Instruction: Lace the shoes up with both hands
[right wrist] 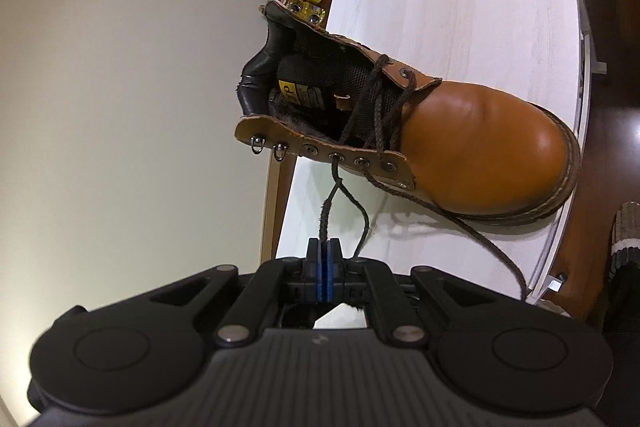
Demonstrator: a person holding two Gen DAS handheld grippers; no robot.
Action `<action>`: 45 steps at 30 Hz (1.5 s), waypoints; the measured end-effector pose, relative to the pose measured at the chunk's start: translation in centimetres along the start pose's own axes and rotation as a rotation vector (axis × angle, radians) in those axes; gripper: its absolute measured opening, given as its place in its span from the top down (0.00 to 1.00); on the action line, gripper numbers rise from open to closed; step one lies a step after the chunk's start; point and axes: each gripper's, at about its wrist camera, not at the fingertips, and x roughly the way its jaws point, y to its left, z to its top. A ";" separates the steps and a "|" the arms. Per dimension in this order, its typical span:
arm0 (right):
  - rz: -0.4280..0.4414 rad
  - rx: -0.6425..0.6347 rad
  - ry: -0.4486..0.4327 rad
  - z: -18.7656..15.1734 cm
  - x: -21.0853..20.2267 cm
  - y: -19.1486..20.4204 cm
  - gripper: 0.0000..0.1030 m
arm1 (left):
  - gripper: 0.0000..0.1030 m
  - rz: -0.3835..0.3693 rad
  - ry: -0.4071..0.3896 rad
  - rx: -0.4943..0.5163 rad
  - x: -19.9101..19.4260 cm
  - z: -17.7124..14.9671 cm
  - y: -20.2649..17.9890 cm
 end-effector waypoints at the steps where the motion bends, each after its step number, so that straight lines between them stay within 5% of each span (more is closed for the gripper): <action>1: 0.007 0.001 0.007 0.1 -0.1 -0.2 0.88 | 0.97 -0.003 -0.001 0.020 -0.1 0.0 -0.1; 8: 0.062 0.127 0.014 1.7 -1.1 -2.5 0.80 | 0.97 0.000 -0.003 0.185 -0.9 -0.2 -0.5; 18: 0.220 0.357 0.124 1.8 0.4 -4.7 0.80 | 0.96 -0.003 -0.026 0.240 -1.6 -0.7 -1.1; 21: 0.198 0.312 0.135 1.7 0.8 -4.1 0.96 | 0.96 0.012 -0.025 0.213 -1.7 -1.0 -1.1; 24: 0.176 0.256 0.081 1.5 0.1 -3.4 0.97 | 0.95 0.026 -0.014 0.132 -1.5 -1.0 -0.6; 27: 0.165 0.237 0.035 1.3 -0.6 -2.9 0.97 | 0.77 0.005 -0.023 0.043 -1.5 -0.6 0.1; 32: 0.173 0.247 0.014 0.9 -0.9 -2.8 0.97 | 0.77 0.016 -0.055 0.063 -1.1 0.6 -0.5; 34: 0.178 0.253 0.011 0.8 -0.9 -2.7 0.97 | 0.78 0.025 -0.071 0.080 -0.9 1.1 -0.8; 37: 0.175 0.245 0.007 0.7 -0.9 -2.5 0.97 | 0.95 0.027 -0.079 0.095 -0.5 1.6 -1.0; 45: 0.107 0.093 -0.082 1.8 -2.6 -1.3 0.92 | 0.97 0.112 -0.080 0.128 0.5 3.4 -0.9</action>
